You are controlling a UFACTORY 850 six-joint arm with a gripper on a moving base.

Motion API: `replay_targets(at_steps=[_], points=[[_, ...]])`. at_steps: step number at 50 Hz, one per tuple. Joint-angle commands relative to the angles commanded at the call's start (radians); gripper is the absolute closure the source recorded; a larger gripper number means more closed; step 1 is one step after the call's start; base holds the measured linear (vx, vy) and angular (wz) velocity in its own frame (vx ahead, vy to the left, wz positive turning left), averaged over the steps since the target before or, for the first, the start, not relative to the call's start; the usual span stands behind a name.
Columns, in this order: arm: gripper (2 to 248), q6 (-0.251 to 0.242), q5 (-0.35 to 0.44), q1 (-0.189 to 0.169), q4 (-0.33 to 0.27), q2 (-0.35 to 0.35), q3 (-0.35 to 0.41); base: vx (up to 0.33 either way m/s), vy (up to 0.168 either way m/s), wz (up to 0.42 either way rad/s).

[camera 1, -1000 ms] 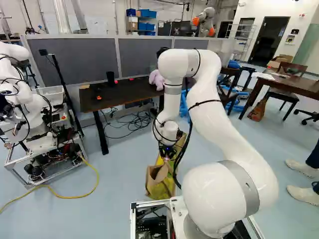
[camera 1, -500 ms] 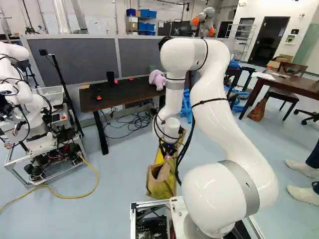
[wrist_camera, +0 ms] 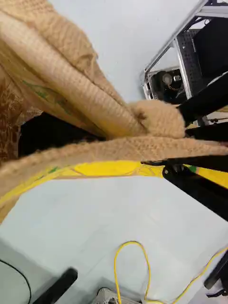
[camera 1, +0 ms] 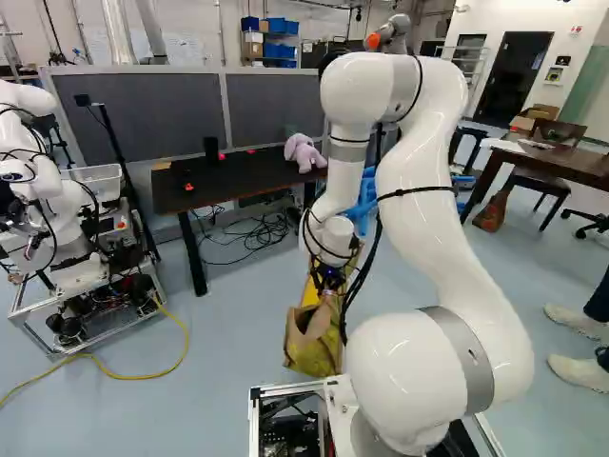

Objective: Pick up the bag on the ground and place it on the table

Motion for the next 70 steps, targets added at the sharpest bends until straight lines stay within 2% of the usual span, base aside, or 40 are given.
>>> replay_targets(at_steps=[14, 70], points=[[229, 0.000, -0.046, -0.015, -0.019, 0.059, 0.022, 0.000, 0.000, 0.000], [229, 0.000, -0.297, -0.022, -0.079, 0.289, 0.064, 0.000, 0.000, 0.000]])
